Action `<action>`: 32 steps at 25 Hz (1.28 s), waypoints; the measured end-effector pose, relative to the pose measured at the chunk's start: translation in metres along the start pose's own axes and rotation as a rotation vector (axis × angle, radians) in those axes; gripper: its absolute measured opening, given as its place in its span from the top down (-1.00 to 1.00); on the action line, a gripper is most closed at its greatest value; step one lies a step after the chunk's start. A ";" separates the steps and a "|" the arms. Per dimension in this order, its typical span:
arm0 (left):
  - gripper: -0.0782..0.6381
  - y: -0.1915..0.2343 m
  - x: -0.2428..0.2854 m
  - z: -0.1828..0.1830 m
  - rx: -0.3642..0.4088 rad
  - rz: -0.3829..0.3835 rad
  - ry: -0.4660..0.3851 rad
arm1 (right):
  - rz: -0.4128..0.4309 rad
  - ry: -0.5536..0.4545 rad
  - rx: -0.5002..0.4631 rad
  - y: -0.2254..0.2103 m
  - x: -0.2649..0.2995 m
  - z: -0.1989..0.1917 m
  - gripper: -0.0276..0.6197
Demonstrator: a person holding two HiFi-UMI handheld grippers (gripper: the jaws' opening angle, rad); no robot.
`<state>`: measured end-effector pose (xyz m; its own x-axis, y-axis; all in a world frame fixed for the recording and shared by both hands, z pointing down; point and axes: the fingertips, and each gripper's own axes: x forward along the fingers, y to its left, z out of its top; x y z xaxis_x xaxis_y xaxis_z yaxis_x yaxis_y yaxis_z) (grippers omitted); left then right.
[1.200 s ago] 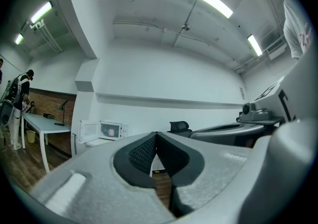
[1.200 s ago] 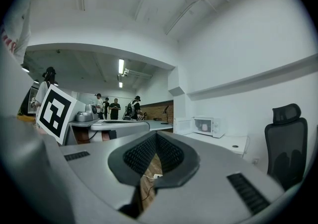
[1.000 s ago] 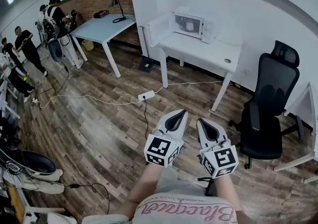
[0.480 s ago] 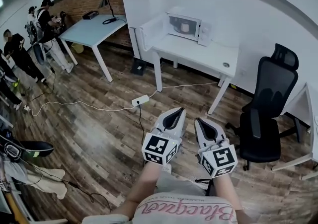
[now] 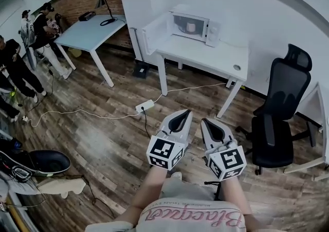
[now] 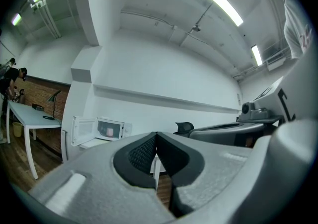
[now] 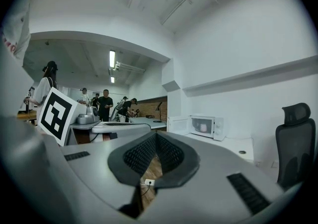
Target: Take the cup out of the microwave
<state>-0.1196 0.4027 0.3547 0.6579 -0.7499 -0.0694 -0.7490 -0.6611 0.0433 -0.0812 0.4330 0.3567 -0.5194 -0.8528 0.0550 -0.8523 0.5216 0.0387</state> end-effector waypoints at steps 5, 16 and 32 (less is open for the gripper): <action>0.77 0.022 0.007 0.000 -0.004 0.000 -0.002 | 0.028 -0.017 0.044 0.000 0.021 0.002 0.88; 0.77 0.043 0.050 -0.008 -0.006 -0.026 0.020 | 0.010 -0.002 0.049 -0.030 0.051 -0.005 0.88; 0.77 0.080 0.166 -0.019 0.001 0.014 0.051 | 0.019 -0.019 0.074 -0.142 0.120 -0.001 0.88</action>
<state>-0.0688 0.2253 0.3653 0.6505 -0.7593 -0.0182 -0.7582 -0.6506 0.0430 -0.0229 0.2567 0.3591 -0.5356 -0.8437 0.0356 -0.8444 0.5345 -0.0361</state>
